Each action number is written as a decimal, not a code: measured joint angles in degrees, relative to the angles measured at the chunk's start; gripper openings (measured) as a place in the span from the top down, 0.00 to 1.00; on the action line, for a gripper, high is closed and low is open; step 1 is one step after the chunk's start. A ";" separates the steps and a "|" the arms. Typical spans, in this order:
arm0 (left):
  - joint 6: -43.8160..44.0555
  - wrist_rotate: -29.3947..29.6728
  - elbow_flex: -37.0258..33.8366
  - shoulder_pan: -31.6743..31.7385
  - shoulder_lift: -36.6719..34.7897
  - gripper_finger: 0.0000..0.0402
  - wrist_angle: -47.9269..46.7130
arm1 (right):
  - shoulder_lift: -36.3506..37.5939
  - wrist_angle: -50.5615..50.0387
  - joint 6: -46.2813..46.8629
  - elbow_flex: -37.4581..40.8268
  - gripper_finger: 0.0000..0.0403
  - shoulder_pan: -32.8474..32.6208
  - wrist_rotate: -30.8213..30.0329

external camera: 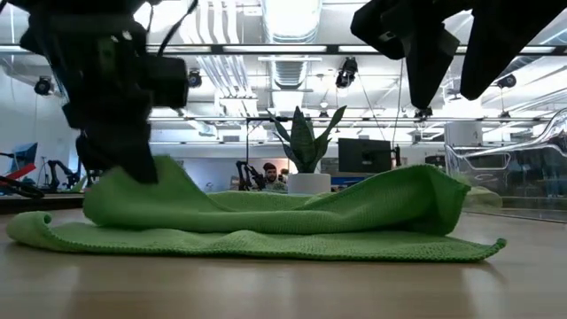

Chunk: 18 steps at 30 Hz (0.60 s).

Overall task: Fold microfiber towels
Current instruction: Fold the green towel on the table

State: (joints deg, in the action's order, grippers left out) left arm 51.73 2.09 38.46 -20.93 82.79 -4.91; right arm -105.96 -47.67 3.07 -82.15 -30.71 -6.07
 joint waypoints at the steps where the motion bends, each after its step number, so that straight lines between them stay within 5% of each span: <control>1: -0.07 0.22 0.00 -0.17 -1.15 0.99 -0.95 | 0.00 0.11 0.27 0.00 0.61 -0.05 0.00; 7: -2.20 6.19 -0.76 -0.67 -7.37 1.00 -4.35 | 0.12 -2.01 10.31 0.00 0.59 -0.47 -0.73; 13: -2.67 7.72 -1.66 -0.67 -9.32 1.00 -4.91 | 7.35 -3.98 28.04 2.99 0.62 -5.04 -17.44; 18: -3.02 7.74 -1.81 -1.09 -9.36 1.00 -4.74 | 11.88 -3.70 45.26 10.88 0.62 -7.12 -19.13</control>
State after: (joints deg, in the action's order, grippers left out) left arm 48.71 9.82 36.64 -22.02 73.43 -9.65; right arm -94.08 -51.37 48.33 -71.27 -37.83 -25.19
